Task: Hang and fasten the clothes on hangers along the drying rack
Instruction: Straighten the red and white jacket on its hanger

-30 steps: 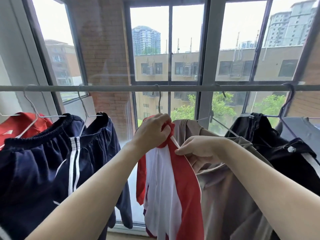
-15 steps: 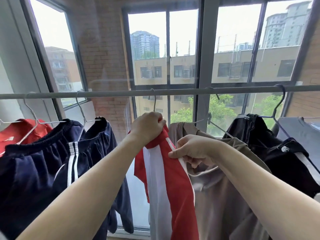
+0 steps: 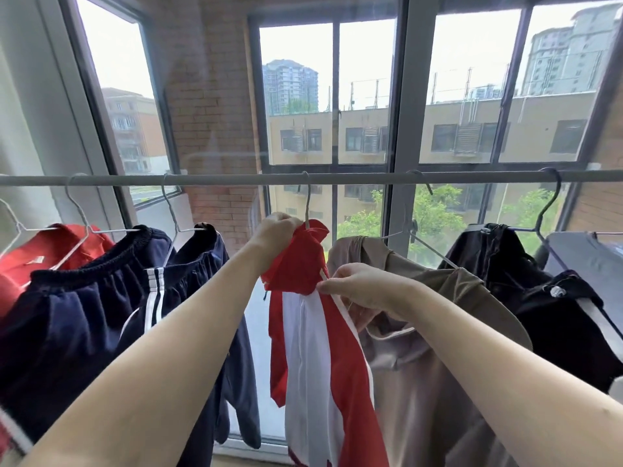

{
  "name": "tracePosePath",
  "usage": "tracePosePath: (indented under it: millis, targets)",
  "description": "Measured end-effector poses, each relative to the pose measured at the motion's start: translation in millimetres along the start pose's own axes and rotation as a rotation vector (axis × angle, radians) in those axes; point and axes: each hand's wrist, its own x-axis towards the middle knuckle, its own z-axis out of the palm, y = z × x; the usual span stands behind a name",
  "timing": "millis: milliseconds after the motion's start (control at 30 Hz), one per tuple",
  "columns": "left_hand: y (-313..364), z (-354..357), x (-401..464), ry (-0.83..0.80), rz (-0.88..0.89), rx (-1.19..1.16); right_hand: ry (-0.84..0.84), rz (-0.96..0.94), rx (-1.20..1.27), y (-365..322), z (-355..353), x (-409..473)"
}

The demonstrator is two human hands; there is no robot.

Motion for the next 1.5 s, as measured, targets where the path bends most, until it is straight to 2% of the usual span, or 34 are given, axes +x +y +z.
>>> tracePosePath:
  millis: [200, 467, 733, 1500]
  targets:
    - [21, 4, 0, -0.036, 0.184, 0.236, 0.128, -0.03, -0.075, 0, 10, 14]
    - [24, 13, 5, 0.079, 0.331, 0.511, 0.152, -0.049, -0.051, -8, 11, 16]
    - [28, 10, 10, 0.064, 0.32, 0.464, 0.14, -0.055, 0.095, -24, 18, 13]
    - [15, 1, 11, 0.034, 0.313, 0.446, 0.099, -0.019, 0.063, -24, 34, 23]
